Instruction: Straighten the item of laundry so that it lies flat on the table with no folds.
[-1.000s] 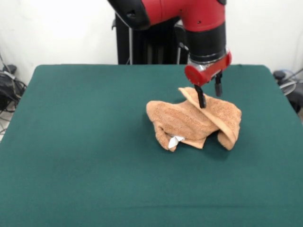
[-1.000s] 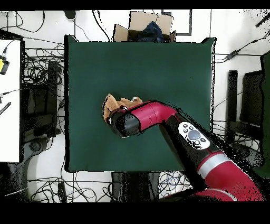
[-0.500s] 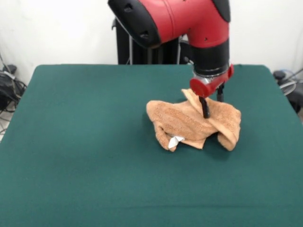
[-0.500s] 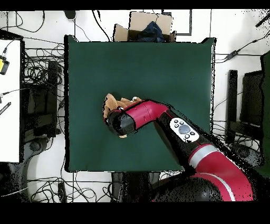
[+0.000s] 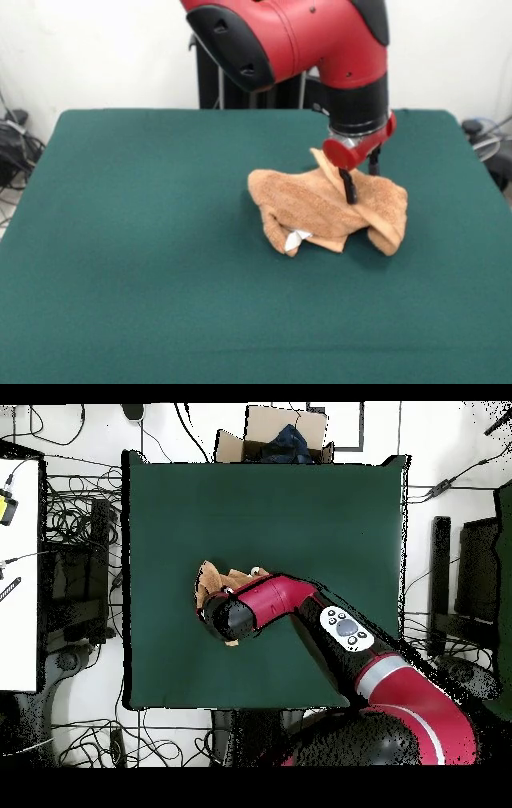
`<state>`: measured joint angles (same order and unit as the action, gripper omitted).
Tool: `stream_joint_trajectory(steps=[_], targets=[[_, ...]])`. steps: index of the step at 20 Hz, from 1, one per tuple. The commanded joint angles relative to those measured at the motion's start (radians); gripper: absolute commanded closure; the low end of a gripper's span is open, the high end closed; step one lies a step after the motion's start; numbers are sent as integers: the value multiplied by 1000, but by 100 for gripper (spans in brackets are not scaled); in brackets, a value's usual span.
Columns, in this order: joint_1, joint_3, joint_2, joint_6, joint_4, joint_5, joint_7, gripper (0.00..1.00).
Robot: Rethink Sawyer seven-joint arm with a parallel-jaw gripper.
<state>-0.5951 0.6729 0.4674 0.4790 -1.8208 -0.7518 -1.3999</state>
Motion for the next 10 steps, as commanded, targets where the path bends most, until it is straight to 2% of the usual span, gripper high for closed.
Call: stream_joint_trajectory(steps=[1,6,10], targets=[[13,-46,-40,-25,83,-70,12,0],[3,-43,-48,-17,86,-86,44,0],[10,-49,-51,-32,96,-90,29,0]])
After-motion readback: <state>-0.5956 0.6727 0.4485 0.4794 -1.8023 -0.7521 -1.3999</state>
